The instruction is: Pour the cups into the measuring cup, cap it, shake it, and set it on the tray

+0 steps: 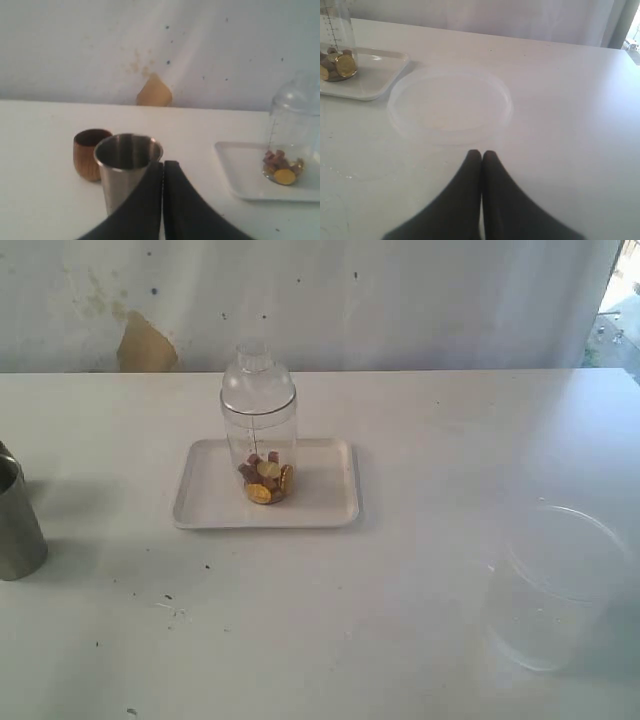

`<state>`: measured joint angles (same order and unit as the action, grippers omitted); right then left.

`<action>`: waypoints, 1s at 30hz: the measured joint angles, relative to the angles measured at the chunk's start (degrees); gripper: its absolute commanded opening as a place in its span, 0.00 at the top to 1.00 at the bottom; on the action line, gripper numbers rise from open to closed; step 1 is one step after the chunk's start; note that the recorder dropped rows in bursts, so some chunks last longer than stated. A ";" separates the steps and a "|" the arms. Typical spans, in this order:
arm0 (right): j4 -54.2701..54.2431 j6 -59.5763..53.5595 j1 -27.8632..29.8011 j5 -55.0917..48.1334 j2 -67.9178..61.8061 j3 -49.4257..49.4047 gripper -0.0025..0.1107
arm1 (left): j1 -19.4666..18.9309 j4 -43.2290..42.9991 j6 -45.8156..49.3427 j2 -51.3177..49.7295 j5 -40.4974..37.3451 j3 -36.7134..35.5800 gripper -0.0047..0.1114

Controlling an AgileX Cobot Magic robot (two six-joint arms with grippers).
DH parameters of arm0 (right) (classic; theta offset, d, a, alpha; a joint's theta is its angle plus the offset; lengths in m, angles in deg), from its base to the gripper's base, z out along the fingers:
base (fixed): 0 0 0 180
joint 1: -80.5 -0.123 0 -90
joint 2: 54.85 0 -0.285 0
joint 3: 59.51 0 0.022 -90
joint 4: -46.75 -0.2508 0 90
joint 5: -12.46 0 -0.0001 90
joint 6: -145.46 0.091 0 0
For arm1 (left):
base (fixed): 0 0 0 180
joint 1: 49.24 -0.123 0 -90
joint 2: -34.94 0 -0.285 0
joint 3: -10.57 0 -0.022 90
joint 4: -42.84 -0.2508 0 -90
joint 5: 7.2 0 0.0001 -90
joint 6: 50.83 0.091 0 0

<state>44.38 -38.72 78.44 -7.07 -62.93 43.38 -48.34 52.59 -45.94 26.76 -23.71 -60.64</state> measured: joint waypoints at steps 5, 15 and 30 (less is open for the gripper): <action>0.00 0.00 0.00 0.00 0.00 0.00 0.98 | -2.62 -2.43 -4.37 0.08 0.86 -5.14 0.95; 0.00 0.00 0.00 0.00 0.00 0.00 0.98 | -3.15 -4.27 -5.86 0.08 1.54 -5.77 0.95; 0.00 0.00 0.00 0.00 0.00 0.00 0.98 | -3.15 -4.32 -5.95 0.08 2.93 -5.77 0.95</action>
<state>44.38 -38.72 78.44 -7.07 -62.93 43.38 -51.49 48.27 -51.89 26.85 -20.78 -66.41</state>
